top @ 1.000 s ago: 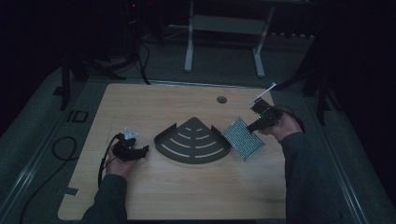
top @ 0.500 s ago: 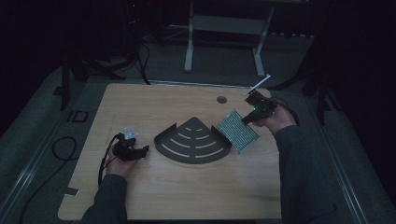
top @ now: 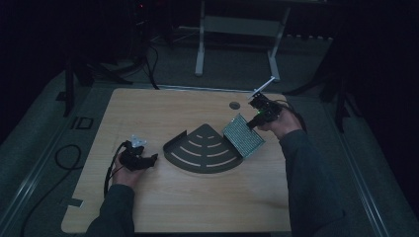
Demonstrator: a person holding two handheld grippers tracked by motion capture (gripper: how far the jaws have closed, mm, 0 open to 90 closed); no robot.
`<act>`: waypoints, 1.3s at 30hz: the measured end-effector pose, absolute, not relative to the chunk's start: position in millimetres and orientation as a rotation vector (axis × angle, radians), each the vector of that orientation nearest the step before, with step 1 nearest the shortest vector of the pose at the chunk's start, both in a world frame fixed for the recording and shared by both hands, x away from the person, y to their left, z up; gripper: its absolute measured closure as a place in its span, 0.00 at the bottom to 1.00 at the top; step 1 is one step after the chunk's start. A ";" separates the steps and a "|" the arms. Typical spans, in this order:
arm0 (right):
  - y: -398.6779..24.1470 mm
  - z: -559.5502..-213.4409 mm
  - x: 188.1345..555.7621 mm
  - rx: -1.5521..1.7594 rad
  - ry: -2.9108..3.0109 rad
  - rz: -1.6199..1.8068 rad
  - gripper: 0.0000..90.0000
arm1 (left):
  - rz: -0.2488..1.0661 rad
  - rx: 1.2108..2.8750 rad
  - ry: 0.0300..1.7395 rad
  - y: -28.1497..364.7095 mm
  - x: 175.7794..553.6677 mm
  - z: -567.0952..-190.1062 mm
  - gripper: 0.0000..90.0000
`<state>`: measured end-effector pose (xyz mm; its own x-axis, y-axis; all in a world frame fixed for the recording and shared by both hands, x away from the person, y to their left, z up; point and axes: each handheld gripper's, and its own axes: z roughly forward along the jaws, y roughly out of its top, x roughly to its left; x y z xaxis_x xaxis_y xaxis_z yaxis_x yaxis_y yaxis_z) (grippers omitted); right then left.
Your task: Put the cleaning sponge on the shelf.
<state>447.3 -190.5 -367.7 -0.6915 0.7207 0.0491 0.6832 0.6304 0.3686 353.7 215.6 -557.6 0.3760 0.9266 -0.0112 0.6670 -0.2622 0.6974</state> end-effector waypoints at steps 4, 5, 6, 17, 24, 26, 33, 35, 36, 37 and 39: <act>-184.3 -372.1 450.4 1.178 2.745 0.549 1.00 | 0.543 2.021 1.366 215.3 354.1 -557.8 0.38; -183.0 -372.8 451.2 1.180 2.745 0.552 1.00 | 0.542 2.022 1.366 215.2 354.1 -557.7 0.38; -180.2 -374.1 452.6 1.177 2.746 0.557 1.00 | 0.542 2.021 1.366 215.2 354.1 -557.7 0.38; -168.4 -386.4 458.4 1.154 2.765 0.563 1.00 | 0.543 2.021 1.365 215.0 354.3 -557.8 0.38; -158.5 -399.6 463.3 1.142 2.765 0.555 1.00 | 0.543 2.021 1.363 215.0 354.3 -557.9 0.38; -157.5 -400.4 463.5 1.142 2.765 0.563 1.00 | 0.543 2.021 1.362 215.0 354.3 -557.9 0.38; -147.5 -411.0 464.6 1.119 2.776 0.567 1.00 | 0.542 2.022 1.362 215.1 354.3 -557.9 0.38; -144.9 -415.7 465.0 1.119 2.780 0.568 1.00 | 0.542 2.022 1.362 215.1 354.3 -557.9 0.38; -144.1 -418.2 465.1 1.118 2.790 0.564 1.00 | 0.542 2.022 1.362 215.1 354.3 -557.9 0.38; -143.7 -420.2 465.3 1.115 2.792 0.556 1.00 | 0.542 2.022 1.361 215.2 354.3 -557.9 0.38; -143.3 -426.3 465.7 1.116 2.805 0.548 1.00 | 0.542 2.022 1.361 215.1 354.3 -557.9 0.38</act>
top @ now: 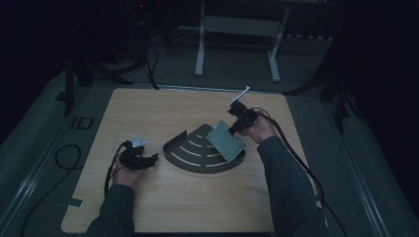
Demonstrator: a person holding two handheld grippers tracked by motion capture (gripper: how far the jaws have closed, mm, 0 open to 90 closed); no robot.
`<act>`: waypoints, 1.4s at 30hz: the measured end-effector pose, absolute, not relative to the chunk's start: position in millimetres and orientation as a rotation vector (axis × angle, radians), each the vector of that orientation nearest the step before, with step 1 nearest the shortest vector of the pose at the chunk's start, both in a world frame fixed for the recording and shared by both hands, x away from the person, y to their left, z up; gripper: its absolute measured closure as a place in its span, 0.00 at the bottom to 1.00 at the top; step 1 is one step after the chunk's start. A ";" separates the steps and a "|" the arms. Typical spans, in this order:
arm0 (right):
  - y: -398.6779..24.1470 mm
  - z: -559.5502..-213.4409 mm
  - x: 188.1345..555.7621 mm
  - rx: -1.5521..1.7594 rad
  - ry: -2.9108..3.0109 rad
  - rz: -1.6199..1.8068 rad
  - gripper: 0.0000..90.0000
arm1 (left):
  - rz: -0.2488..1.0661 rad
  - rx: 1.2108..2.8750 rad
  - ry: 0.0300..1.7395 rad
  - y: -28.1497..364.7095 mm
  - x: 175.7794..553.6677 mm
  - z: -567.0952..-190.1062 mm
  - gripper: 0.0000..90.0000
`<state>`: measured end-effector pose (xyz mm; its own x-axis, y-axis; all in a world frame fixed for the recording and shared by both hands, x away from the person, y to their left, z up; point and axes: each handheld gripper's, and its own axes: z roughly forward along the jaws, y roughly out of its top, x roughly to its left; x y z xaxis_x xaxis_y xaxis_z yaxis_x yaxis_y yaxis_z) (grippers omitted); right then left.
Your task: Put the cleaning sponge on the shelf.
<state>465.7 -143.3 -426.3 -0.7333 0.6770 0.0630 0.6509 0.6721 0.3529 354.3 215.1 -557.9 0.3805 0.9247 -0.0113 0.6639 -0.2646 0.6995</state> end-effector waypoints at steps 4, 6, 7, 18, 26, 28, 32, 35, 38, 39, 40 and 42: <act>-143.8 -437.9 466.6 1.123 2.815 0.525 1.00 | 0.543 2.021 1.361 215.0 354.4 -558.0 0.38; -143.6 -441.7 466.7 1.128 2.820 0.523 1.00 | 0.543 2.020 1.361 214.9 354.5 -558.1 0.38; -143.2 -443.8 466.6 1.130 2.820 0.520 1.00 | 0.543 2.020 1.361 214.9 354.5 -558.1 0.38; -137.0 -459.7 464.7 1.083 2.797 0.421 1.00 | 0.543 2.020 1.359 214.9 354.5 -558.2 0.38; -134.5 -466.1 463.9 1.037 2.787 0.360 1.00 | 0.543 2.020 1.358 214.9 354.6 -558.2 0.38; -133.4 -467.3 463.8 1.019 2.790 0.362 1.00 | 0.543 2.019 1.358 214.7 354.6 -558.3 0.38; -132.5 -470.3 464.8 1.012 2.791 0.343 1.00 | 0.543 2.018 1.358 214.7 354.6 -558.3 0.38; -131.5 -473.6 465.6 0.994 2.792 0.322 1.00 | 0.543 2.018 1.358 214.7 354.7 -558.3 0.38; -131.0 -474.4 466.4 0.995 2.791 0.328 1.00 | 0.544 2.018 1.358 214.7 354.7 -558.3 0.38; -130.7 -474.8 466.8 0.993 2.792 0.329 1.00 | 0.544 2.019 1.358 214.7 354.7 -558.3 0.38; -130.6 -475.2 467.0 0.991 2.792 0.329 1.00 | 0.544 2.018 1.358 214.7 354.7 -558.3 0.38; -130.4 -476.0 467.6 0.991 2.793 0.328 1.00 | 0.544 2.018 1.358 214.7 354.7 -558.3 0.38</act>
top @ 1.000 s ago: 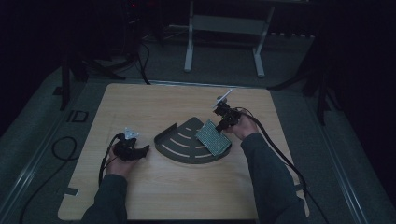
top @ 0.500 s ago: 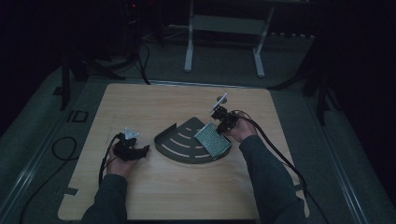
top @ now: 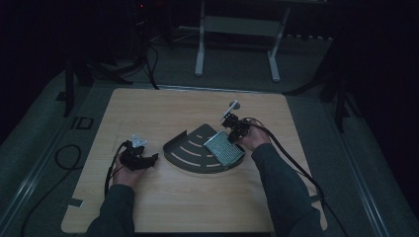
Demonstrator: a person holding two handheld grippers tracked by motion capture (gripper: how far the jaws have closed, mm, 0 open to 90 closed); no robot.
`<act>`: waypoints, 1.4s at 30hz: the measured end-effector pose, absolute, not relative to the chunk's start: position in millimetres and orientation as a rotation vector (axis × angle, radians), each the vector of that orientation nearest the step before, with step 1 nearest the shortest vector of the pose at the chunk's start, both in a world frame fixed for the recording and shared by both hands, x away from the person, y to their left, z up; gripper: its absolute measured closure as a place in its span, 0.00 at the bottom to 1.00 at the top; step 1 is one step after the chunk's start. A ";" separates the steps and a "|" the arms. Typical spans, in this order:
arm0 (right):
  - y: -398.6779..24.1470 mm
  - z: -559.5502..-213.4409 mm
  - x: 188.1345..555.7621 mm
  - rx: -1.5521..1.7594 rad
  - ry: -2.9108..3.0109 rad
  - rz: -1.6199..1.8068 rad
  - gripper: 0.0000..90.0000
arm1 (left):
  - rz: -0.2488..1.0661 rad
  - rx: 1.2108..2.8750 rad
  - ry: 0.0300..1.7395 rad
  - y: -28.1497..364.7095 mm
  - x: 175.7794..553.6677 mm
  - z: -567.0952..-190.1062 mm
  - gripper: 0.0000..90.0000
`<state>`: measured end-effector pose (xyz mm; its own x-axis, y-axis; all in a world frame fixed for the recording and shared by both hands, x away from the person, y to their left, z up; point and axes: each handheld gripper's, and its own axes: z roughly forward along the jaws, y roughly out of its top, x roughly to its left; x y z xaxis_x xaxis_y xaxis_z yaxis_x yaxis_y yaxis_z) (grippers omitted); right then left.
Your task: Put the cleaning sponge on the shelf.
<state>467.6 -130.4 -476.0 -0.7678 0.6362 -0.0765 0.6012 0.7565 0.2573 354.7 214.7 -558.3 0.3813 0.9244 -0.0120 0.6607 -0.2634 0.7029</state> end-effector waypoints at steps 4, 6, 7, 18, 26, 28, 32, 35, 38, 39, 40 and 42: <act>-129.9 -476.0 468.3 0.995 2.791 0.328 1.00 | 0.544 2.019 1.357 214.7 354.7 -558.3 0.38; -130.0 -475.5 468.6 0.997 2.788 0.330 1.00 | 0.544 2.018 1.358 214.7 354.7 -558.3 0.38; -130.2 -475.5 469.0 0.995 2.787 0.331 1.00 | 0.544 2.018 1.358 214.7 354.7 -558.3 0.38; -130.1 -476.5 470.5 0.977 2.783 0.338 0.99 | 0.544 2.019 1.357 214.7 354.7 -558.3 0.38; -130.0 -477.5 471.3 0.982 2.781 0.333 0.98 | 0.544 2.019 1.357 214.7 354.7 -558.4 0.38; -130.5 -476.5 471.0 0.986 2.770 0.341 0.96 | 0.544 2.018 1.358 214.7 354.7 -558.4 0.38; -130.5 -475.3 469.7 0.985 2.771 0.350 0.95 | 0.544 2.020 1.357 214.8 354.6 -558.3 0.38; -131.1 -474.0 468.7 0.979 2.770 0.353 0.92 | 0.544 2.018 1.358 214.7 354.6 -558.4 0.38; -131.1 -472.2 467.1 0.985 2.769 0.363 0.89 | 0.544 2.018 1.358 214.7 354.6 -558.4 0.38; -131.7 -471.3 466.3 0.975 2.774 0.374 0.85 | 0.544 2.018 1.356 214.7 354.6 -558.5 0.38; -131.7 -468.9 463.9 0.980 2.782 0.401 0.80 | 0.544 2.018 1.356 214.7 354.6 -558.5 0.38; -132.1 -467.3 462.2 0.972 2.788 0.415 0.76 | 0.544 2.018 1.356 214.7 354.6 -558.5 0.38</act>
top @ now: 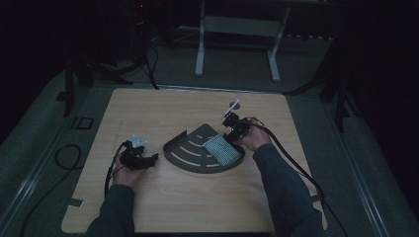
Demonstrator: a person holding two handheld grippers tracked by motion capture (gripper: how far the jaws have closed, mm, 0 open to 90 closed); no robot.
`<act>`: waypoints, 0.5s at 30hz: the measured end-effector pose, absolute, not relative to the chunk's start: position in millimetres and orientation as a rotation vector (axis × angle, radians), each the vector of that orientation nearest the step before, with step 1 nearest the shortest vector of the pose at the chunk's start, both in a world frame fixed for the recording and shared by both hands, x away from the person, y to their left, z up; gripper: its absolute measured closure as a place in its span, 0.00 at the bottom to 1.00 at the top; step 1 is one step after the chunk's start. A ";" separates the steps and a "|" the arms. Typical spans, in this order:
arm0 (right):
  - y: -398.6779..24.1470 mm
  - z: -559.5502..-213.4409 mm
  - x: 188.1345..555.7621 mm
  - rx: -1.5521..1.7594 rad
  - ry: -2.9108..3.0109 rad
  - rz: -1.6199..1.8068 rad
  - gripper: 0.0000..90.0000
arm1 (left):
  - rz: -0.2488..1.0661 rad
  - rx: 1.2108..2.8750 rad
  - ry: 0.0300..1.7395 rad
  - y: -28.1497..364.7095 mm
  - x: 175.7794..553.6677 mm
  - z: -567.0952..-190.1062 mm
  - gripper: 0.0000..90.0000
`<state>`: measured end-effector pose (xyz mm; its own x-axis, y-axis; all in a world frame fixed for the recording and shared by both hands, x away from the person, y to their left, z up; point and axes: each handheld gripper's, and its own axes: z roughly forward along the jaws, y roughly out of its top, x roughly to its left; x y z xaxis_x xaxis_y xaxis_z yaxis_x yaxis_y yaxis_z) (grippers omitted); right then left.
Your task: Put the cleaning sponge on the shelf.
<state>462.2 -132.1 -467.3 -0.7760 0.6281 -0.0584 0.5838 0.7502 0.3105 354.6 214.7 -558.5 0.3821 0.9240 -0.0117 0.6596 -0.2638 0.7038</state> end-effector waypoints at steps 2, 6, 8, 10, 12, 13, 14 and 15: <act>-132.4 -465.7 460.2 0.969 2.794 0.425 0.72 | 0.544 2.019 1.356 214.8 354.6 -558.4 0.38; -137.3 -462.2 458.1 1.002 2.805 0.475 0.66 | 0.545 2.019 1.355 214.8 354.6 -558.5 0.38; -140.3 -461.5 458.1 1.016 2.798 0.490 0.65 | 0.545 2.019 1.355 214.8 354.6 -558.5 0.38; -148.1 -460.2 458.1 1.056 2.781 0.528 0.63 | 0.545 2.018 1.355 214.8 354.6 -558.5 0.38; -152.1 -459.4 456.8 1.059 2.772 0.544 0.61 | 0.545 2.018 1.355 214.8 354.5 -558.5 0.38; -153.9 -458.9 455.8 1.060 2.766 0.553 0.61 | 0.545 2.018 1.356 214.8 354.5 -558.5 0.38; -155.8 -458.4 454.7 1.061 2.762 0.557 0.60 | 0.545 2.018 1.355 214.8 354.5 -558.6 0.38; -157.9 -457.8 453.5 1.064 2.758 0.562 0.60 | 0.545 2.018 1.355 214.8 354.5 -558.6 0.38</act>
